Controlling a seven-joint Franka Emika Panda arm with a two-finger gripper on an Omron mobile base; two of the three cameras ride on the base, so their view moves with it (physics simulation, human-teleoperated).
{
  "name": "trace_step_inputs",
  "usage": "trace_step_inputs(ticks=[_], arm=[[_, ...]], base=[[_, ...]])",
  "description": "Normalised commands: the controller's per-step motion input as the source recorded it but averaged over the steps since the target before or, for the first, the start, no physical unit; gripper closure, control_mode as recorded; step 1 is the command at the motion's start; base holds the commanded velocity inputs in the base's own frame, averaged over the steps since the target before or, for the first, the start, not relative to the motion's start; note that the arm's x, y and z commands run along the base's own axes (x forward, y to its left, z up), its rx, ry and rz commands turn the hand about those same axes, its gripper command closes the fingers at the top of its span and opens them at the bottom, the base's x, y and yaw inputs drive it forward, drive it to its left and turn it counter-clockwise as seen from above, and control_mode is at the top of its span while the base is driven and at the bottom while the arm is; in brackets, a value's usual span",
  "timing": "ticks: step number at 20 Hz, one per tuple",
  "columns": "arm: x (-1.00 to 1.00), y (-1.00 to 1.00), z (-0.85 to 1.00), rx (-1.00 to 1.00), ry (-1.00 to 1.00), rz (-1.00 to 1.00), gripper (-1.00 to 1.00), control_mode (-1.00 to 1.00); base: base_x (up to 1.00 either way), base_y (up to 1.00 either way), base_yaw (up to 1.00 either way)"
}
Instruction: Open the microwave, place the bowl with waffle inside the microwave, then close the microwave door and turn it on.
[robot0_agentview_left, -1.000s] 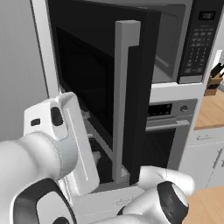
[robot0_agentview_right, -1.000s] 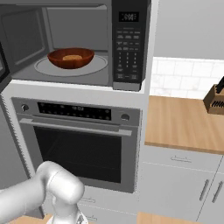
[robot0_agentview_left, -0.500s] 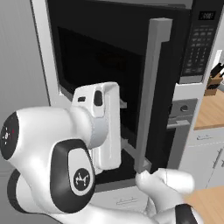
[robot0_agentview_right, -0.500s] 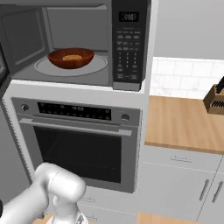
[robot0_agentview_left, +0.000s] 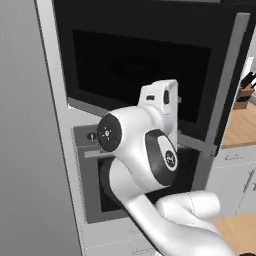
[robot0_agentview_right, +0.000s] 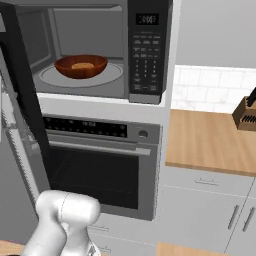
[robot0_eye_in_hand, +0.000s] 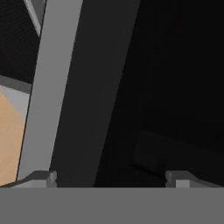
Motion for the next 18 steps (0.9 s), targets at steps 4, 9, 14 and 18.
trace_step_inputs(ticks=[4, 9, 14, 18], arm=[[1.00, -0.84, 0.00, 0.02, 0.00, 0.05, -1.00, -1.00], [1.00, -0.44, 0.00, 0.07, 0.01, 0.02, -1.00, -1.00], [1.00, -0.07, 0.03, 0.08, 0.01, 0.03, -1.00, -1.00], [1.00, -0.13, 0.00, 0.07, 0.01, 0.06, -1.00, -1.00]], base=[[0.00, 0.00, 0.00], [0.00, 0.00, 0.00], [0.00, 0.00, 0.00], [0.00, 0.00, 0.00]])
